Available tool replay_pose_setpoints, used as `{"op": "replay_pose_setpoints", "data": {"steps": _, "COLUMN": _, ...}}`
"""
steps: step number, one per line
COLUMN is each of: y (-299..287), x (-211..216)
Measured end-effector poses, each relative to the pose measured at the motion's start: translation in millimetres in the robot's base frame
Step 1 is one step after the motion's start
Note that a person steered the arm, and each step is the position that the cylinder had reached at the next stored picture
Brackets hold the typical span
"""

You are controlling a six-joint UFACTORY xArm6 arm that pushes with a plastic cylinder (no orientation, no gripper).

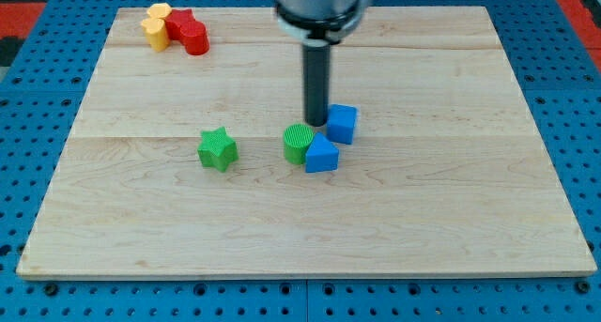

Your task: Push the blue cube towards the right center of the board

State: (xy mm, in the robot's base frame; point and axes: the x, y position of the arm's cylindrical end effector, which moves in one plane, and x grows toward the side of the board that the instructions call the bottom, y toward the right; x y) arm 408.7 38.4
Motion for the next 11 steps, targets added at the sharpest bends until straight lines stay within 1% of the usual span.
{"op": "replay_pose_setpoints", "data": {"steps": 1, "y": 81, "x": -1}}
{"op": "replay_pose_setpoints", "data": {"steps": 2, "y": 24, "x": -2}}
{"op": "replay_pose_setpoints", "data": {"steps": 3, "y": 18, "x": 12}}
{"op": "replay_pose_setpoints", "data": {"steps": 5, "y": 77, "x": 18}}
{"op": "replay_pose_setpoints", "data": {"steps": 6, "y": 33, "x": 35}}
{"op": "replay_pose_setpoints", "data": {"steps": 7, "y": 57, "x": 72}}
{"op": "replay_pose_setpoints", "data": {"steps": 8, "y": 67, "x": 68}}
{"op": "replay_pose_setpoints", "data": {"steps": 9, "y": 103, "x": 46}}
{"op": "replay_pose_setpoints", "data": {"steps": 10, "y": 110, "x": 45}}
{"op": "replay_pose_setpoints", "data": {"steps": 11, "y": 88, "x": 104}}
